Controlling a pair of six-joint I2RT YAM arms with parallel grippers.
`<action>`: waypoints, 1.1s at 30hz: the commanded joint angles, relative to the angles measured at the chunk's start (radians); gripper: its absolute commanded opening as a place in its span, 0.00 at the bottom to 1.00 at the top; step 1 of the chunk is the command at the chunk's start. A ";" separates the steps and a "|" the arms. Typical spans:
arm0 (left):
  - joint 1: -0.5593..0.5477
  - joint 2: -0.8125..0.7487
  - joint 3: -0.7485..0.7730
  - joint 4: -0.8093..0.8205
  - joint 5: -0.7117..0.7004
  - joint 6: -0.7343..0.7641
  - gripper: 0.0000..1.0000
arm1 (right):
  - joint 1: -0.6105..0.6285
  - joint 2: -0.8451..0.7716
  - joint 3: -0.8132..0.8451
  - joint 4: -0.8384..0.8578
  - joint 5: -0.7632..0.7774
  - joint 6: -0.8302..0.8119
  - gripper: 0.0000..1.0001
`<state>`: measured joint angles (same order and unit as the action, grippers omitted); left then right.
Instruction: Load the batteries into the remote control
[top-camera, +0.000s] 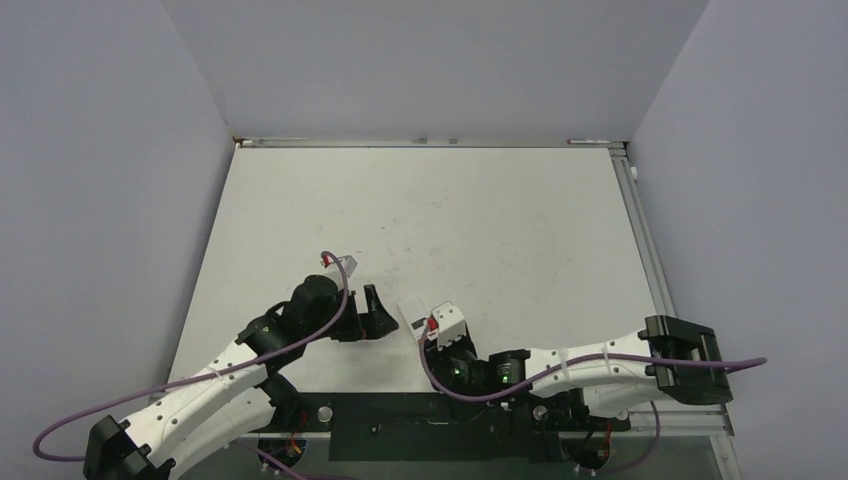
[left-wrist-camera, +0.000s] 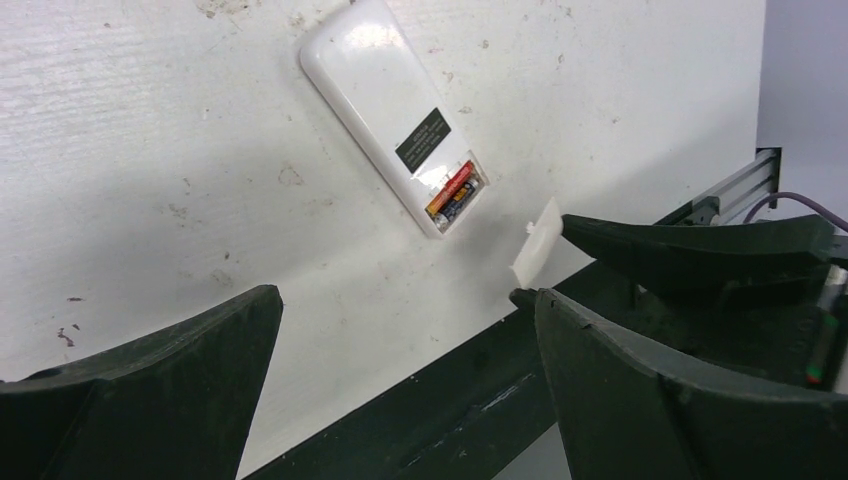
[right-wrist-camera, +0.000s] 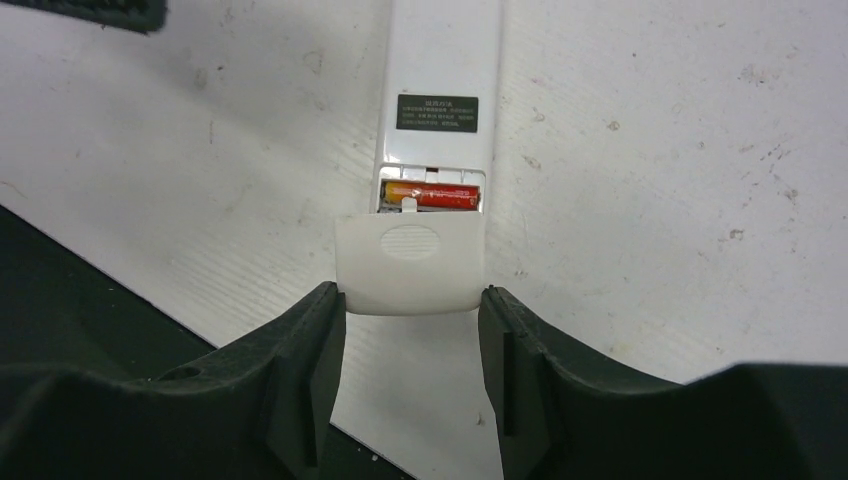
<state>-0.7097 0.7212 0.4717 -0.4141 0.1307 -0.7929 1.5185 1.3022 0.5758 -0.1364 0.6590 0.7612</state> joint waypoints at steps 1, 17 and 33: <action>0.012 0.059 0.066 0.038 -0.037 0.047 0.96 | -0.070 -0.057 0.087 -0.135 -0.148 -0.082 0.09; 0.029 0.710 0.576 0.146 0.048 0.174 0.81 | -0.309 -0.208 0.222 -0.473 -0.454 -0.168 0.09; 0.027 1.043 0.638 0.170 0.127 0.141 0.36 | -0.326 -0.314 0.177 -0.508 -0.477 -0.138 0.10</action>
<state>-0.6861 1.7523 1.1061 -0.2653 0.2440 -0.6518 1.2022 0.9817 0.7395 -0.6376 0.1890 0.6174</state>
